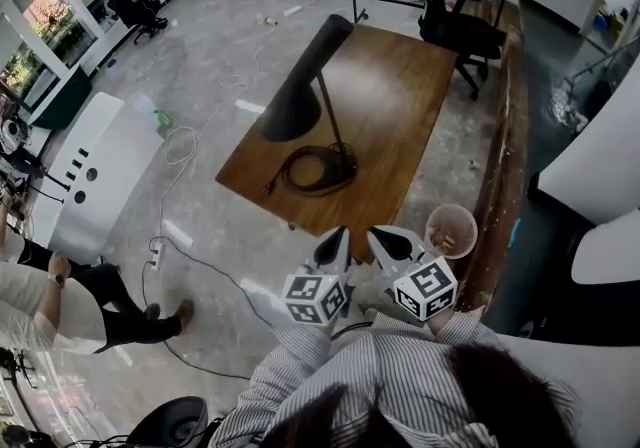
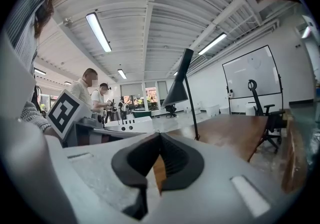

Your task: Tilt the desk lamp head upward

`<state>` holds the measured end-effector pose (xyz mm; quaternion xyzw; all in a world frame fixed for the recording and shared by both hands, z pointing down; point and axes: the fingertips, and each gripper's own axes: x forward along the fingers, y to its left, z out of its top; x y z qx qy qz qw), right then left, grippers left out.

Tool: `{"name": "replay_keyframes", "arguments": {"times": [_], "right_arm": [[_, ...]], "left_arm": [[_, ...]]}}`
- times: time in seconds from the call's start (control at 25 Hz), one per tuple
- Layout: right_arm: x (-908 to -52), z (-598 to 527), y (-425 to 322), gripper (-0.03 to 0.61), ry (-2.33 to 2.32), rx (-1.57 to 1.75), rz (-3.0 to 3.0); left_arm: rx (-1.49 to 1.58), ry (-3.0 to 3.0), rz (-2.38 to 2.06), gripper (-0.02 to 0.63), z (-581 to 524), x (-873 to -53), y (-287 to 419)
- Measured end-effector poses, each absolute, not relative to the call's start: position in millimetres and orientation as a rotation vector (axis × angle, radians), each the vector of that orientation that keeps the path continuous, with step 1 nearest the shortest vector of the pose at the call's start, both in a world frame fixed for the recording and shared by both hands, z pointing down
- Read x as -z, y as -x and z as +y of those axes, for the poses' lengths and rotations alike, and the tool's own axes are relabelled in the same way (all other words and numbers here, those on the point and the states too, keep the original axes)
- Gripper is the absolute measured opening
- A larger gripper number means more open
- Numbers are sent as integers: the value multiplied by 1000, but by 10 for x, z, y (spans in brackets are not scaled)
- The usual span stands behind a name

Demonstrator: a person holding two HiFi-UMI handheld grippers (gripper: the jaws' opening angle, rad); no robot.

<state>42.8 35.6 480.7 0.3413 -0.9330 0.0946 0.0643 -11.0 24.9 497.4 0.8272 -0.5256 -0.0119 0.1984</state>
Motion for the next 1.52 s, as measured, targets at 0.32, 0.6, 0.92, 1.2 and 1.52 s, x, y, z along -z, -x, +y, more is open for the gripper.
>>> {"name": "replay_keyframes", "arguments": {"times": [0.32,0.6,0.92,1.2,1.52], "right_arm": [[-4818,-91,-371,2,-1062,-254,-2809],[-4657,-782,-143,2,-1085,-176,-2823],[-4535,-1381,84,2,-1177,-148,-2803],[-4529,-1601,99,2,-1220,-108,-2765],[-4098,-1775,-30,3,-1151,226,-2718]], "left_arm": [[19,-2335,-1472,3,-205,-5003,233],[2,-2380,-1429,9,-895,-4959,386],[-29,-2436,-1364,71,-1519,-4959,529],[-63,-2488,-1314,114,-1849,-5039,417],[-40,-2505,-1341,149,-2147,-5022,251]]}}
